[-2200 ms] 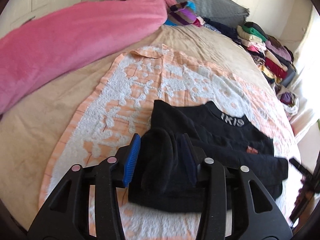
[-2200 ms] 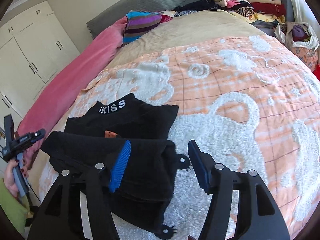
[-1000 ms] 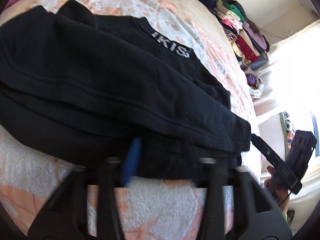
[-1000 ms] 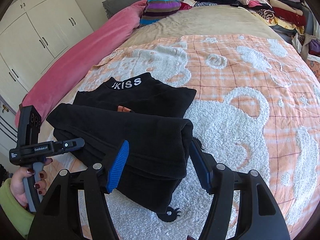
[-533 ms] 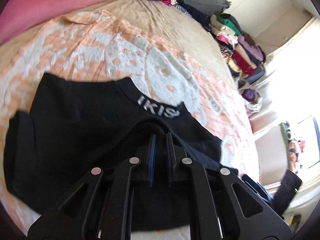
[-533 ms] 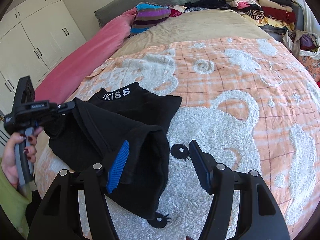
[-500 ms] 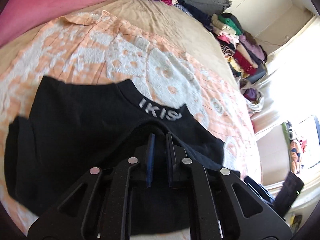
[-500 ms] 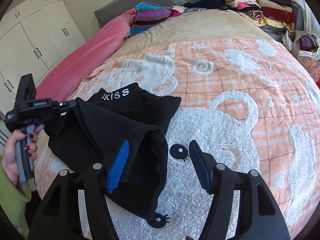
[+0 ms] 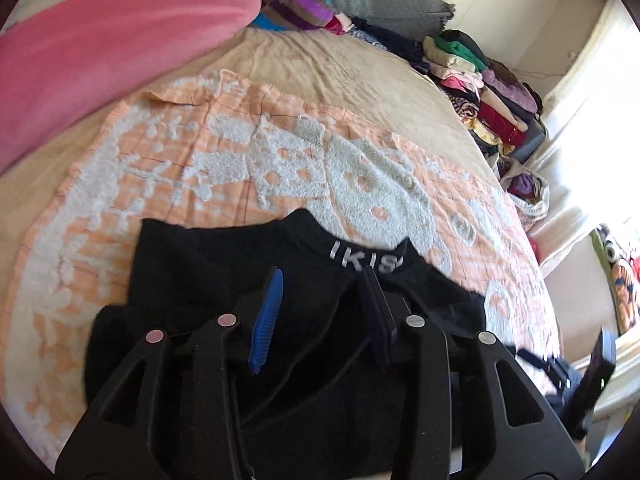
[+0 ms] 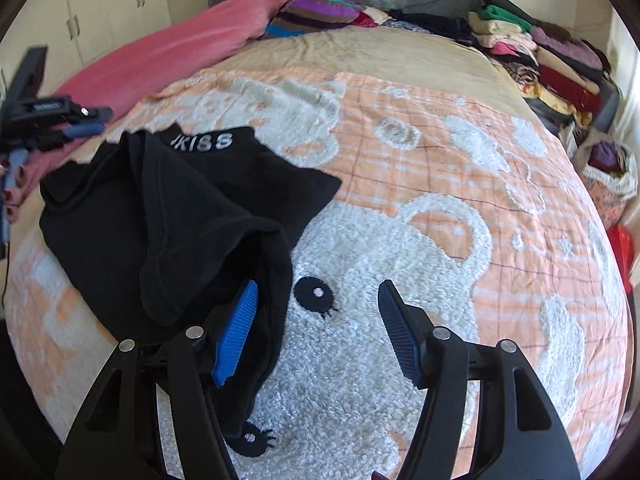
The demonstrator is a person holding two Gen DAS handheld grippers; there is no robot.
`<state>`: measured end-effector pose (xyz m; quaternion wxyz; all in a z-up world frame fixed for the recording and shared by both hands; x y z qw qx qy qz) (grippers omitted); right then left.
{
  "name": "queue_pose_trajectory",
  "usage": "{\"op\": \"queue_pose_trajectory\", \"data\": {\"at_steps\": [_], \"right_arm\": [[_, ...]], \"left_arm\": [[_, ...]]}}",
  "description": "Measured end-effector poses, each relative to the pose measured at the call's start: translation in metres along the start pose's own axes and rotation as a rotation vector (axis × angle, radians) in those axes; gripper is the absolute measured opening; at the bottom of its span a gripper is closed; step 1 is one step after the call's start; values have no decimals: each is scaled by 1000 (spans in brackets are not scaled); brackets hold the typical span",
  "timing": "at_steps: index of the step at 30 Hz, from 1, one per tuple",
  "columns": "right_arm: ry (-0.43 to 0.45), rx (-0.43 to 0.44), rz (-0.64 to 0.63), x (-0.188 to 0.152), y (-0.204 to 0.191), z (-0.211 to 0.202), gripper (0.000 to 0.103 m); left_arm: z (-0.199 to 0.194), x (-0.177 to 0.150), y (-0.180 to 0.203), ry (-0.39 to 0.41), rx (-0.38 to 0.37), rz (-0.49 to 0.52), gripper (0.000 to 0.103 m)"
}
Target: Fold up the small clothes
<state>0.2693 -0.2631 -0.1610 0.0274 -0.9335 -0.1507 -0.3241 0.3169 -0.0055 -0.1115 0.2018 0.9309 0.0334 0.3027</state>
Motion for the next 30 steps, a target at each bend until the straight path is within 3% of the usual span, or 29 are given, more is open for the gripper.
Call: {"op": "queue_pose_trajectory", "data": {"at_steps": [3, 7, 11, 13, 18, 21, 30], "right_arm": [[23, 11, -31, 7, -10, 6, 61], [48, -12, -43, 16, -13, 13, 66], [98, 38, 95, 28, 3, 9, 74], [109, 58, 168, 31, 15, 10, 74], [80, 5, 243, 23, 42, 22, 74], [73, 30, 299, 19, 49, 26, 74], [90, -4, 267, 20, 46, 21, 74]], "left_arm": [[-26, -27, 2, 1, -11, 60, 37], [-41, -72, -1, -61, -43, 73, 40], [-26, -102, 5, -142, -92, 66, 48], [-8, -106, 1, -161, -57, 70, 51], [16, -85, -12, -124, 3, 59, 53], [18, -60, -20, -88, 26, 42, 53], [16, 1, -58, 26, 113, -51, 64]]}}
Point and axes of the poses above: each gripper's, at about its wrist camera, not at the fingertips, and z roughly the way its jaws point, y to its right, x to its top, the point moved 9 cm from there along z, roughly the way its jaws point, and after that the axes turned 4 degrees about -z, right-handed, at the moved point
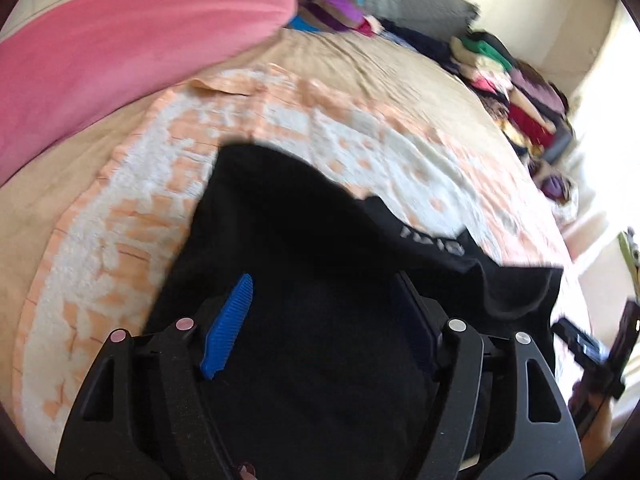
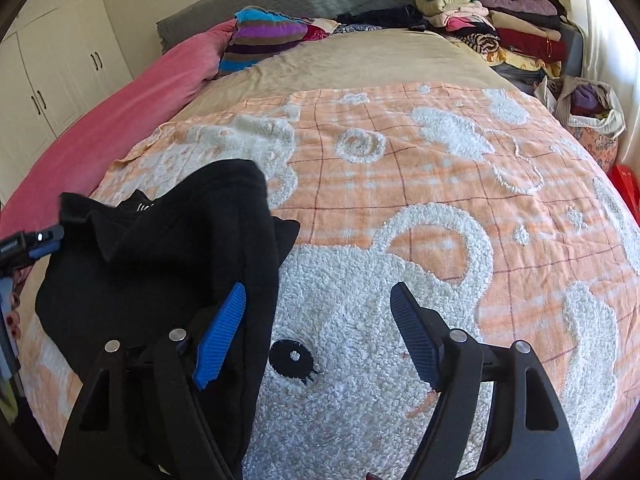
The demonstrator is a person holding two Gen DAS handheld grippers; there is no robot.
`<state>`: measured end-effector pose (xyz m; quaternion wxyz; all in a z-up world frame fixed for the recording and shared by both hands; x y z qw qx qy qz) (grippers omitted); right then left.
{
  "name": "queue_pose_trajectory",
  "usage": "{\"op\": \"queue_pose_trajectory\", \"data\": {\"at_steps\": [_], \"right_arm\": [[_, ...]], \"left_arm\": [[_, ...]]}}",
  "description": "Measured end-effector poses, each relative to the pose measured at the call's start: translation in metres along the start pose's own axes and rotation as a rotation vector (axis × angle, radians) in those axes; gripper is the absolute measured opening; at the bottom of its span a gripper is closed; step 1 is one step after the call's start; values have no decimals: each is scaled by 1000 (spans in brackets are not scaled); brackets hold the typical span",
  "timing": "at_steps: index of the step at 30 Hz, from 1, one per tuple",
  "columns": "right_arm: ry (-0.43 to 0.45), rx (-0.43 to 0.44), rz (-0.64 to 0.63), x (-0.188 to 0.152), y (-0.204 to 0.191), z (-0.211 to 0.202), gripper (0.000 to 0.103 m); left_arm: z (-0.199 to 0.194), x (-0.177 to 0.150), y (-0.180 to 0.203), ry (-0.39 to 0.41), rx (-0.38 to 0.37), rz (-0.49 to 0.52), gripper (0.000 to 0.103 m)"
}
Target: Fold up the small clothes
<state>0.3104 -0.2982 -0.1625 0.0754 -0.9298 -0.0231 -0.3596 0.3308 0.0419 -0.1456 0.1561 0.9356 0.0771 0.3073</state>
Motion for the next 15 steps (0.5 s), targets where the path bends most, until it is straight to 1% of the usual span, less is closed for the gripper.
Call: {"op": "queue_pose_trajectory", "data": {"at_steps": [4, 7, 11, 12, 14, 15], "right_arm": [[-1, -13, -6, 0, 0, 0, 74], [11, -28, -18, 3, -1, -4, 74], [20, -15, -21, 5, -6, -11, 74], [19, -10, -19, 5, -8, -13, 75], [19, -11, -14, 4, -11, -17, 82], [19, -9, -11, 3, -12, -19, 82]], "left_arm": [[-9, 5, -15, 29, 31, -1, 64], [-20, -4, -22, 33, 36, -2, 70], [-34, -21, -39, 37, 54, -9, 71], [-35, -22, -43, 37, 56, -12, 71], [-37, -30, -54, 35, 78, -12, 72], [-37, -34, -59, 30, 86, -13, 72]]}}
Point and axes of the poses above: each gripper's, at about its wrist camera, not at the fingertips, and z roughly the way its jaws point, y to its right, x to its top, the point moved 9 cm from there along z, roughly the way its jaws point, and after that the axes turned 4 degrees about -z, right-handed, at the moved point
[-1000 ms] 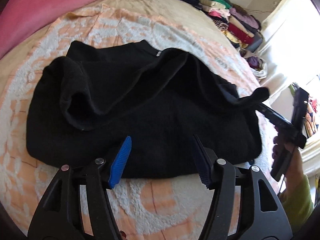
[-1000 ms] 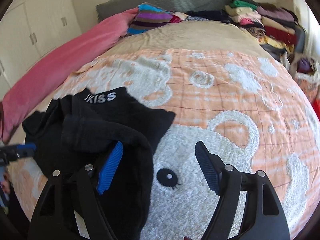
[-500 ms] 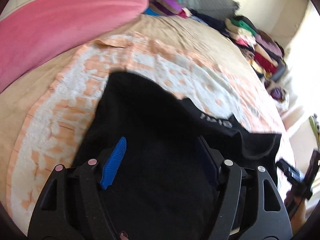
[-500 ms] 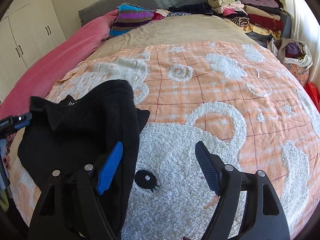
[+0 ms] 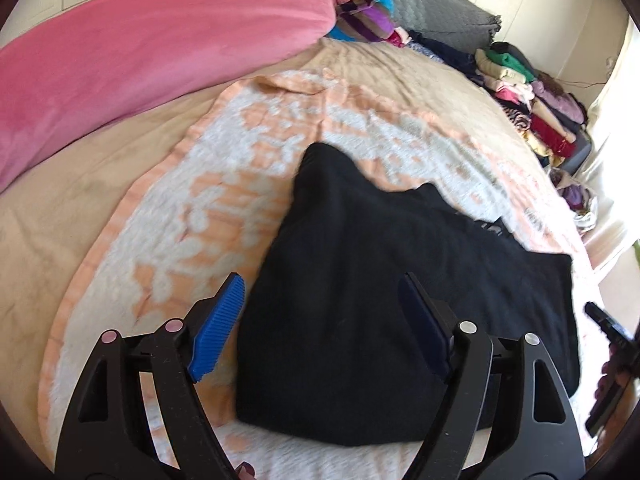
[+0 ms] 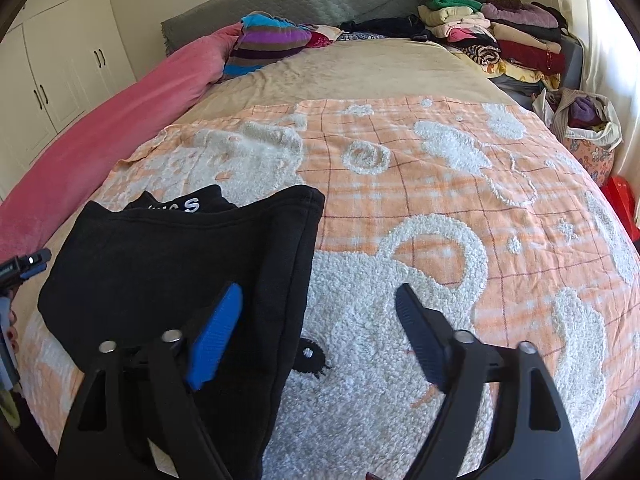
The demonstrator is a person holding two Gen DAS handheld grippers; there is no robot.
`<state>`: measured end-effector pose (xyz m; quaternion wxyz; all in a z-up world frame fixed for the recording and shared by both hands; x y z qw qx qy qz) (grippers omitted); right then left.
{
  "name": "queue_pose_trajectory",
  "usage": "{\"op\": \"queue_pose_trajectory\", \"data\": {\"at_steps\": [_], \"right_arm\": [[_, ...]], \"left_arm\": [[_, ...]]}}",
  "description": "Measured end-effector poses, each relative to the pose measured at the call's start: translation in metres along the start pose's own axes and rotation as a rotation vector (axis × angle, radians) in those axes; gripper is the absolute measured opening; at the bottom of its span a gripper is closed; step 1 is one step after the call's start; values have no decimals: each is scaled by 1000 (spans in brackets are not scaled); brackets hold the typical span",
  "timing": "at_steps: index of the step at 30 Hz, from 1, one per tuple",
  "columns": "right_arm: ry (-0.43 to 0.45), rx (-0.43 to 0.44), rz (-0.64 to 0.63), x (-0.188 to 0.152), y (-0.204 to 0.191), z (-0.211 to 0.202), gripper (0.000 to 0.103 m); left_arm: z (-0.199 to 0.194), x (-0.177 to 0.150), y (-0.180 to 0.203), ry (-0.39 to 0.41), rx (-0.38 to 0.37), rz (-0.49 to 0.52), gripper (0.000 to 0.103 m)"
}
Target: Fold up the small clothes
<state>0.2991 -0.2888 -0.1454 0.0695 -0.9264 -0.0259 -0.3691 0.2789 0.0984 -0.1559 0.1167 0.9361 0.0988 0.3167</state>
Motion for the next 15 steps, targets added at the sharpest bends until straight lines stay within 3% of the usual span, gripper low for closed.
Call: {"op": "queue_pose_trajectory", "data": {"at_steps": [6, 10, 11, 12, 13, 14, 15], "right_arm": [[-22, 34, 24, -7, -4, 4, 82], [-71, 111, 55, -17, -11, 16, 80], [-86, 132, 54, -20, -15, 20, 68], [-99, 143, 44, -23, -18, 24, 41], [-102, 148, 32, -24, -21, 26, 25], [-91, 152, 27, -24, -22, 26, 11], [-78, 145, 28, -22, -22, 25, 11]], "left_arm": [[7, -15, -12, -34, -28, -36, 77], [23, -28, -10, -73, -14, -13, 77], [25, -31, -8, -81, -13, -7, 72], [27, -34, -6, -82, -27, -10, 55], [27, -36, -4, -85, -46, -15, 49], [26, -37, -2, -83, -55, -17, 41], [24, -38, -1, -74, -46, -7, 37]]}}
Point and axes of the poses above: each gripper's, at about its wrist camera, not at the fingertips, and z roughly the way its jaws point, y to its right, x to its top, the point moved 9 cm from there along z, roughly the way its jaws point, and after that the axes turned 4 degrees about -z, right-handed, at the moved point
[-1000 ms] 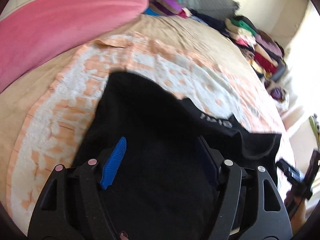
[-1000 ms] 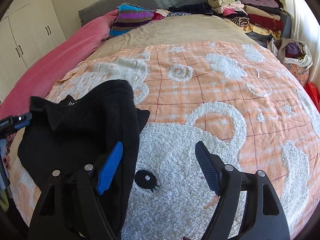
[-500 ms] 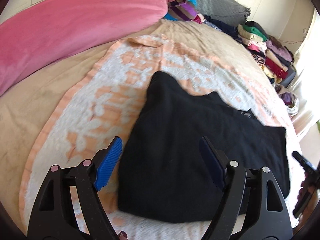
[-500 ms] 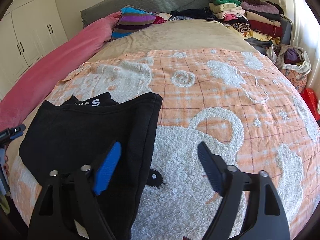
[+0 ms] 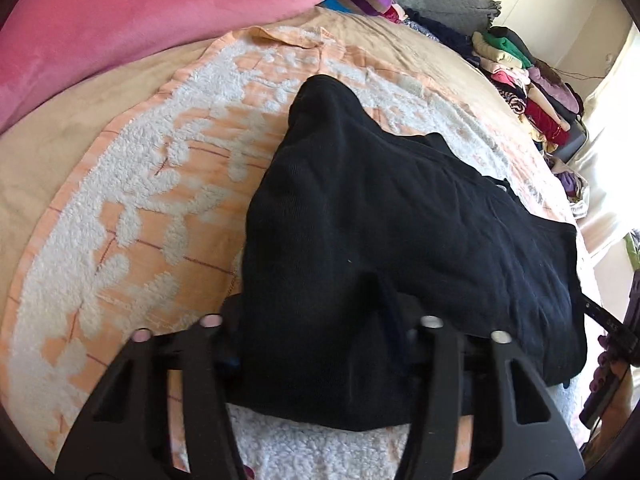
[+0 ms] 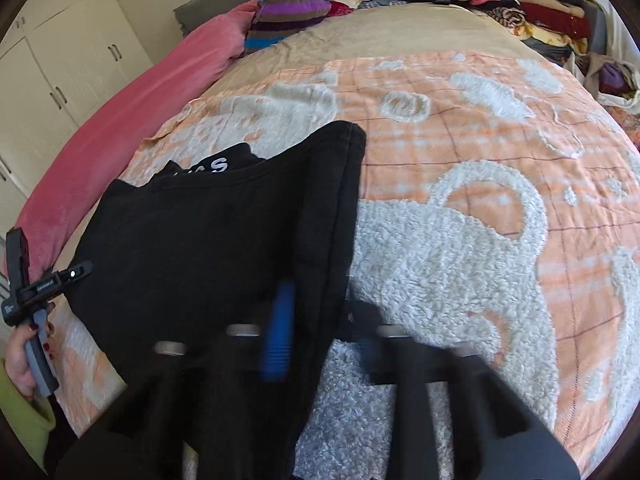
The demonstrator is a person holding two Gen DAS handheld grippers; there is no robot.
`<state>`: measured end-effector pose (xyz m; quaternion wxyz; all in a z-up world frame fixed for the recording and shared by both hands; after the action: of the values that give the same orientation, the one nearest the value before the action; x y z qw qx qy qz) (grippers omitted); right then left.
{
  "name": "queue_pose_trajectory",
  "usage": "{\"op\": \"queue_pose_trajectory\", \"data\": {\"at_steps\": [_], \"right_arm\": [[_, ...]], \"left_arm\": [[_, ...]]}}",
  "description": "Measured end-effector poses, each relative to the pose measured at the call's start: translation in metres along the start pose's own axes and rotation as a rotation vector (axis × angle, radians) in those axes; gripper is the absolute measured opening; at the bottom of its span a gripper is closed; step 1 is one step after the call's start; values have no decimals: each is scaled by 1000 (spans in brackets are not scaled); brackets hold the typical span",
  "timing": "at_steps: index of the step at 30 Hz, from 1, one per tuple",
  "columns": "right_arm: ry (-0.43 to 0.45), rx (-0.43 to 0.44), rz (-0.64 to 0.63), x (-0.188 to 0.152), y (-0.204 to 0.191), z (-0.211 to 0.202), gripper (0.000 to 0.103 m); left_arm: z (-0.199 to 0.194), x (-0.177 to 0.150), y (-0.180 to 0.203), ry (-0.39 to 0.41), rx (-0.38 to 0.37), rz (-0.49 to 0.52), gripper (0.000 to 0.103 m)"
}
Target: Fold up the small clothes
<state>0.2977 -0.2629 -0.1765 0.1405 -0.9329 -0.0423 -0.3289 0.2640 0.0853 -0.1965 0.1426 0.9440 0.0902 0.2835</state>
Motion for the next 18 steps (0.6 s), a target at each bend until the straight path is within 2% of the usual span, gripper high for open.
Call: {"op": "queue_pose_trajectory", "data": {"at_steps": [3, 5, 10, 13, 14, 16, 18], "right_arm": [[-13, -45, 10, -1, 5, 3, 11], [-37, -68, 19, -6, 9, 7, 13], [-40, -98, 34, -7, 17, 5, 27], [-8, -76, 70, -2, 19, -4, 47], [7, -64, 73, 1, 17, -8, 57], [46, -56, 59, 8, 11, -18, 63], [79, -53, 35, 13, 4, -27, 76]], "left_arm": [[-3, -2, 1, 19, 20, 31, 35], [-2, -2, -1, 13, 6, 11, 35], [-6, -2, 1, 11, 21, 23, 36], [-11, -3, 0, 7, 36, 23, 35], [-14, -3, 0, 11, 51, 33, 35], [-21, -1, 1, 28, 85, 56, 36], [-28, -1, 1, 36, 89, 54, 35]]}}
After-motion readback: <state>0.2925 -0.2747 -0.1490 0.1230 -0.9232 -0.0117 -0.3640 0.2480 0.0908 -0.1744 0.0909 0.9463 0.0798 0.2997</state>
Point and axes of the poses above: each gripper's, at about its wrist camera, not at the fingertips, and z roughly the way its jaws point, y to its right, x to its top, the point moved 9 cm from there along z, roughly the way its jaws point, and after that the axes turned 4 degrees about -z, right-handed, at the moved point
